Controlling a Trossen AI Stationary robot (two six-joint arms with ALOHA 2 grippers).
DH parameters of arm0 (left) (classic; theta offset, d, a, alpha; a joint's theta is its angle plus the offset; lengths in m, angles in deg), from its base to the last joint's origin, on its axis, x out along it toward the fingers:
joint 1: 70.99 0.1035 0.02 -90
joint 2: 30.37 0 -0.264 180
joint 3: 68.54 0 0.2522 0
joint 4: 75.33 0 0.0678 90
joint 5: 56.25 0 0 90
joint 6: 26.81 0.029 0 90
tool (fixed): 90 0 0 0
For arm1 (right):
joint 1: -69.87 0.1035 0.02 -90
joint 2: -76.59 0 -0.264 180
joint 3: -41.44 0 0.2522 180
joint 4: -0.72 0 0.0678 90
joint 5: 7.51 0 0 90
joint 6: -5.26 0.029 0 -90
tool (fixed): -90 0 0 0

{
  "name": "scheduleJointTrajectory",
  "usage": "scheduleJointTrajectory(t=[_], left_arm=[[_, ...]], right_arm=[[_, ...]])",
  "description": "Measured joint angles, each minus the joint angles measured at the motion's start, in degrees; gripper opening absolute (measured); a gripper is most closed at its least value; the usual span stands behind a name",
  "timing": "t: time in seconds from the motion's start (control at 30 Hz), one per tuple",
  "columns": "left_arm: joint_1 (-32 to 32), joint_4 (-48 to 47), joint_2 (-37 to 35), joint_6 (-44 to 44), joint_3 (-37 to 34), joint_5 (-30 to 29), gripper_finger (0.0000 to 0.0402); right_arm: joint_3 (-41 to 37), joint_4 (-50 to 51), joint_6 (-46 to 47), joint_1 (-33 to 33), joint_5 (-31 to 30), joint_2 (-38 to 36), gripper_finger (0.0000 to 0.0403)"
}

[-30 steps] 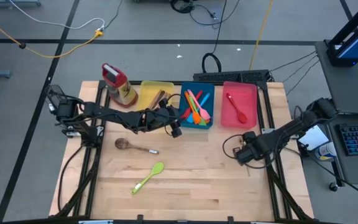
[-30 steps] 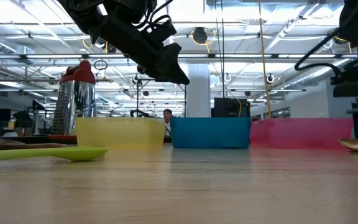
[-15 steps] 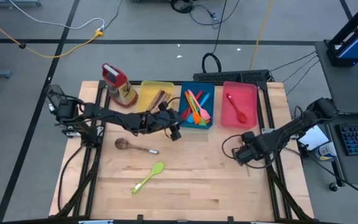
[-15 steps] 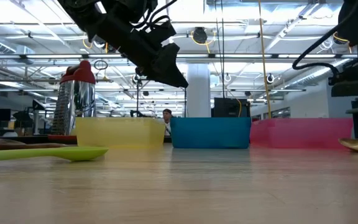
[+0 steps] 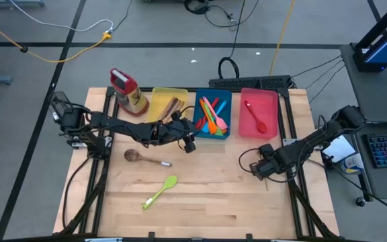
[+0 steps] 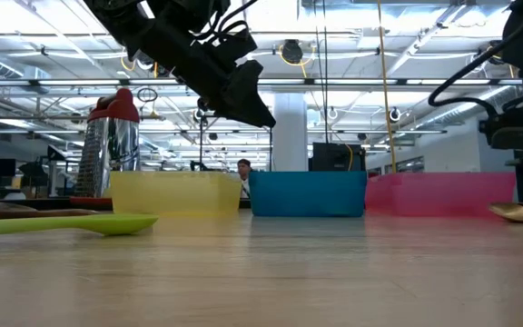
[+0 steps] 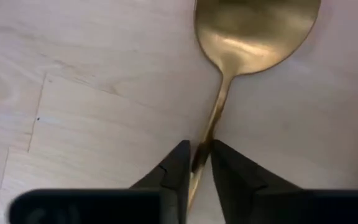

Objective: Pick & Place Kitchen Items
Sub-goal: Put the gold serving spoon into the pink bin

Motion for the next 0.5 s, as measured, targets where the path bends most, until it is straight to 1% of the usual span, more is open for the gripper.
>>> scheduleJointTrajectory(t=[0.1,0.13,0.27,0.37,0.43,0.5], left_arm=[[0.0,0.01,0.0,-0.01,0.0,0.0,0.0196],[0.0,0.01,0.0,-0.01,0.0,0.0,0.0196],[0.0,-0.01,0.0,-0.25,0.0,-0.02,0.0196],[0.0,-0.01,0.0,-0.25,0.0,0.0,0.0196],[0.0,-0.03,0.0,-0.25,0.0,0.0,0.0196],[0.0,-0.02,0.0,-0.38,0.0,-0.02,0.0196]], right_arm=[[-0.02,-0.06,-2.31,0.03,-1.97,0.0,0.0017],[-0.03,-0.03,-2.87,0.03,-2.28,0.01,0.0013],[-0.07,0.02,-3.37,0.03,-3.29,-0.03,0.0018],[0.31,0.0,-4.46,0.03,-5.13,-0.67,0.0014],[1.28,-0.2,-5.54,-0.01,-7.81,-1.41,0.0008],[2.21,0.26,-6.83,-0.06,-11.75,-2.31,0.0008]])
